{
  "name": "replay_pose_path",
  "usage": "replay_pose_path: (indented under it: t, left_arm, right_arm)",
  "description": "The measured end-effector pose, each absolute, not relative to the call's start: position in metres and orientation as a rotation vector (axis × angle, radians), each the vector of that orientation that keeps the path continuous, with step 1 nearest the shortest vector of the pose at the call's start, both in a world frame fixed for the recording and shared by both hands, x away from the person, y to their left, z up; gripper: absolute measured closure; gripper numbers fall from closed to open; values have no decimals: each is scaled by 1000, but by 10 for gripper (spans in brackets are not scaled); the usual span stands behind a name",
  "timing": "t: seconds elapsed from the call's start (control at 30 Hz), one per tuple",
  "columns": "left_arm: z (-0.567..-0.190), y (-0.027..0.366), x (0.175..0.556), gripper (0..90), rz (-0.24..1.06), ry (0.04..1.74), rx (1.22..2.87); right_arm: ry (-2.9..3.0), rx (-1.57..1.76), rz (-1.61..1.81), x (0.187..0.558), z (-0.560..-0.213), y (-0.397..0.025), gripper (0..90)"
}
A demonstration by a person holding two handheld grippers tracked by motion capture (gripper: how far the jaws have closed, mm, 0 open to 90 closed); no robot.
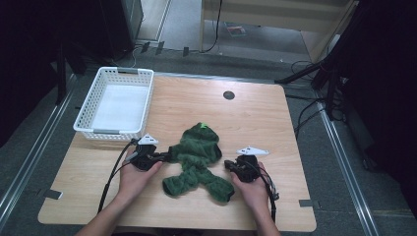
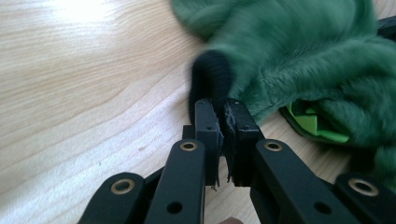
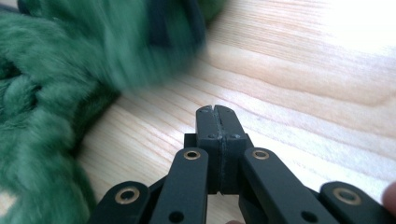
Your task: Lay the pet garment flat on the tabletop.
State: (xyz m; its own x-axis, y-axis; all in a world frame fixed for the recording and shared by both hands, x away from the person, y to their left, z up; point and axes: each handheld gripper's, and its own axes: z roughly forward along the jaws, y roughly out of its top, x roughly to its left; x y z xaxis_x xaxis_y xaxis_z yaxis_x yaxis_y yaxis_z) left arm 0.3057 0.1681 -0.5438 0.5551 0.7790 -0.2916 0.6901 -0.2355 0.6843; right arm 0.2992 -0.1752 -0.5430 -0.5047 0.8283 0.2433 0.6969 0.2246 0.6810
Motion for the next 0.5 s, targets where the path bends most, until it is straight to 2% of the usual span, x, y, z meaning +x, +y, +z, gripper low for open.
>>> replay_pose_path:
  t: [0.03, 0.07, 0.2, 0.3, 0.4, 0.5]
  left_arm:
    - [-544, 170, 306, 854, 117, 1181, 1973]
    - [-543, 174, 306, 837, 106, 1178, 1949]
    - [-535, 180, 305, 632, 96, 1160, 1848]
    - [-530, 179, 306, 568, 91, 1166, 1787]
    - [-534, 171, 310, 600, 53, 1167, 1795]
    - [-541, 158, 309, 693, 41, 1124, 1833]
  right_arm:
    - [2326, 1476, 1165, 299, -543, -178, 895]
    - [2329, 1468, 1201, 299, -542, -181, 852]
    - [2231, 1424, 1378, 294, -523, -186, 728]
    - [2166, 1379, 1475, 296, -510, -179, 610]
    - [2186, 1371, 1478, 302, -512, -164, 523]
    - [2190, 1354, 1450, 309, -524, -149, 528]
